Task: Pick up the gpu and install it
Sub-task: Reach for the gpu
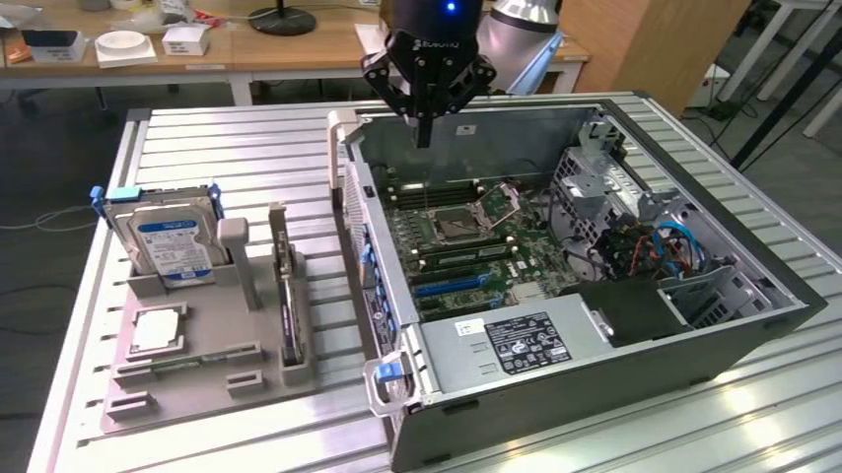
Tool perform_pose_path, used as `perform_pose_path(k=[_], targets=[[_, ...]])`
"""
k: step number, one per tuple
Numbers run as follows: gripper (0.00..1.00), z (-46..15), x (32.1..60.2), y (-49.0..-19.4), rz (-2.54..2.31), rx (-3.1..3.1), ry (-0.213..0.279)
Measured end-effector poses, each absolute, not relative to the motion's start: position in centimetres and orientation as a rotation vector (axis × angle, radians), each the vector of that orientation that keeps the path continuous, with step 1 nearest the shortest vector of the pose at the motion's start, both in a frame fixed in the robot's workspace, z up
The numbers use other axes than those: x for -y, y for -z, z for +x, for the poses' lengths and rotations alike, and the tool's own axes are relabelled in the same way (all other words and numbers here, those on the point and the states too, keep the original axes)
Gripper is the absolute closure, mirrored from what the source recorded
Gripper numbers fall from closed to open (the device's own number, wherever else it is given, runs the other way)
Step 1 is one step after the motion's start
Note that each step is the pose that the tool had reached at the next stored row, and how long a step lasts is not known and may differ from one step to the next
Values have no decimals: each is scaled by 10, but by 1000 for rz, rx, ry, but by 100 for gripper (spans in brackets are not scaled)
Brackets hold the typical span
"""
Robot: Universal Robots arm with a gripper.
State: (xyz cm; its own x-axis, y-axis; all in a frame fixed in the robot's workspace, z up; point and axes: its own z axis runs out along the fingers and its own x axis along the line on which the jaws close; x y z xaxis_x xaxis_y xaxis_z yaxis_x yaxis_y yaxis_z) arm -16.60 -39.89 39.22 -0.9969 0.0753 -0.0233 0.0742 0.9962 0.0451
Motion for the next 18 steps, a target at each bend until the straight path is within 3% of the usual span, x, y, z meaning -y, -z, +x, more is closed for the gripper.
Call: perform_pose_path(k=[18], targets=[[89,-174,399,-392,117,-3114,-69]])
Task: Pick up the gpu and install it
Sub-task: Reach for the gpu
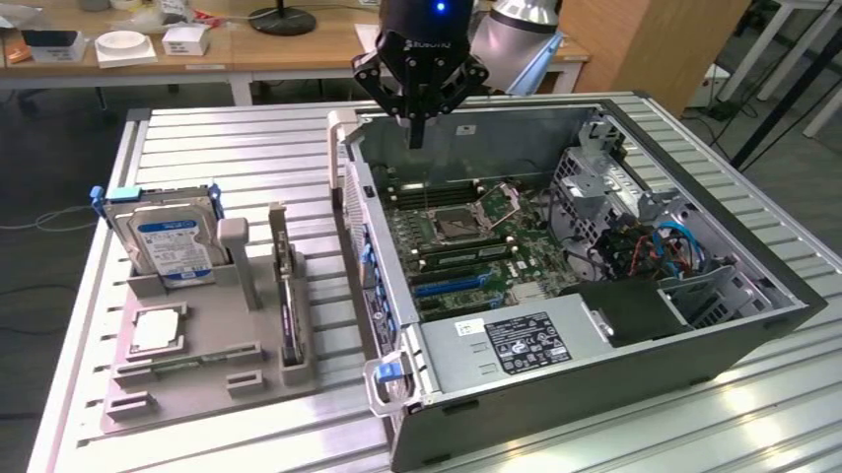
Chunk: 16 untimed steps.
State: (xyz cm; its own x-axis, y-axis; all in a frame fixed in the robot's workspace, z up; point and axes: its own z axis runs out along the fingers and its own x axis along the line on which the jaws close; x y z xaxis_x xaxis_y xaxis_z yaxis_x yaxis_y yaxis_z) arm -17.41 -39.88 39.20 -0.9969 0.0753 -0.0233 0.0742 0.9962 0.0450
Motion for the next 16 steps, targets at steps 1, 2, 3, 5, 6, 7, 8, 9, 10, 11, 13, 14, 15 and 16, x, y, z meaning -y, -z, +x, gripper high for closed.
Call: perform_pose_path(k=[1,2,3,5,6,7,8,9,10,11,13,14,15,16], targets=[[89,-175,399,-392,117,-3114,-69],[89,-175,399,-392,117,-3114,-69],[89,-175,399,-392,117,-3114,-69],[89,-176,399,-392,117,-3114,-69],[89,-176,399,-392,117,-3114,-69],[89,-177,399,-392,117,-3114,-69],[89,-177,399,-392,117,-3114,-69],[89,-178,399,-392,117,-3114,-69],[89,-178,399,-392,117,-3114,-69],[89,-179,399,-392,117,-3114,-69],[89,-180,399,-392,117,-3114,-69],[89,-180,399,-392,117,-3114,-69],[89,-181,399,-392,117,-3114,-69],[89,-182,399,-392,117,-3114,-69]])
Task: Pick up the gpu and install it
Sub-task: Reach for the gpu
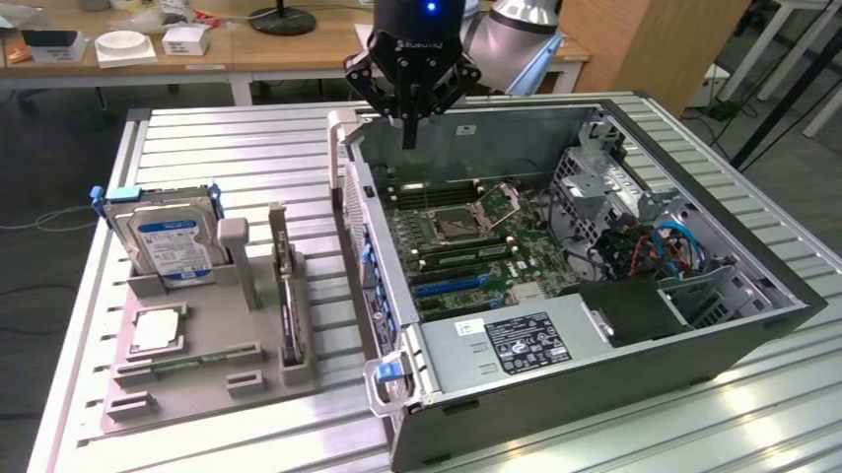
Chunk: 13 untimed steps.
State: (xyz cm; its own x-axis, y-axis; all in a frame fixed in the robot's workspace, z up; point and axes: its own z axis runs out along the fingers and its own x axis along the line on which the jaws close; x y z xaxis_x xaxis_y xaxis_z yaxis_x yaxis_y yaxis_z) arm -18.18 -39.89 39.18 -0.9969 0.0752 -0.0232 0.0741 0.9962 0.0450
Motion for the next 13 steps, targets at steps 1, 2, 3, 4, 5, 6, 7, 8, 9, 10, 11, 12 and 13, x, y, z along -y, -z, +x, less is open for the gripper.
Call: perform_pose_path(k=[1,2,3,4,5,6,7,8,9,10,11,12,13], targets=[[89,-183,399,-392,117,-3114,-69],[89,-183,399,-392,117,-3114,-69],[89,-184,399,-392,117,-3114,-69],[89,-186,399,-392,117,-3114,-69],[89,-187,399,-392,117,-3114,-69],[89,-188,399,-392,117,-3114,-69],[89,-189,399,-392,117,-3114,-69],[89,-190,399,-392,116,-3114,-69],[89,-191,399,-391,117,-3114,-69],[89,-192,399,-391,117,-3114,-69],[89,-193,399,-391,117,-3114,-69],[89,-193,399,-391,117,-3114,-69],[89,-194,399,-391,117,-3114,-69]])
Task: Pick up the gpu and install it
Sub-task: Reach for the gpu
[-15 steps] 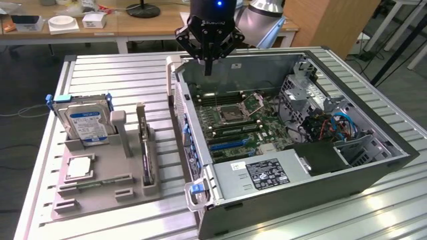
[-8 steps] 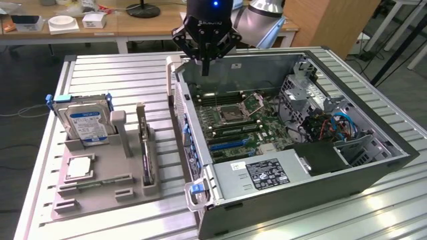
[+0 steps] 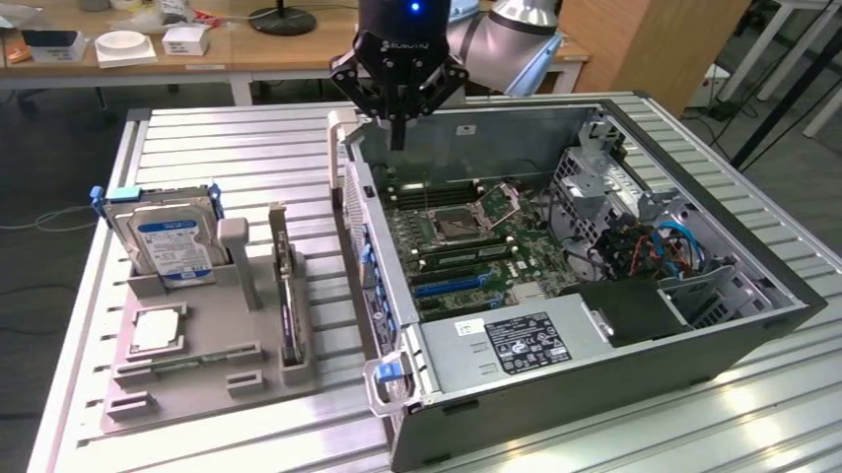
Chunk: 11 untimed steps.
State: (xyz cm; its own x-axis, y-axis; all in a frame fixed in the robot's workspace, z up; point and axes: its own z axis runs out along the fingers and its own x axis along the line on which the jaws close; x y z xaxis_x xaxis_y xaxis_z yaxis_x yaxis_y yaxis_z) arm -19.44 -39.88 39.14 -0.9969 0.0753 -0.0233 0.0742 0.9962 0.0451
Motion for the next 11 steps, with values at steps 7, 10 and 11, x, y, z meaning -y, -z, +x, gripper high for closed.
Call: perform_pose_path(k=[7,10,11], targets=[[89,-202,399,-391,116,-3114,-69],[89,-206,399,-391,117,-3114,-69],[89,-207,399,-391,117,-3114,-69]])
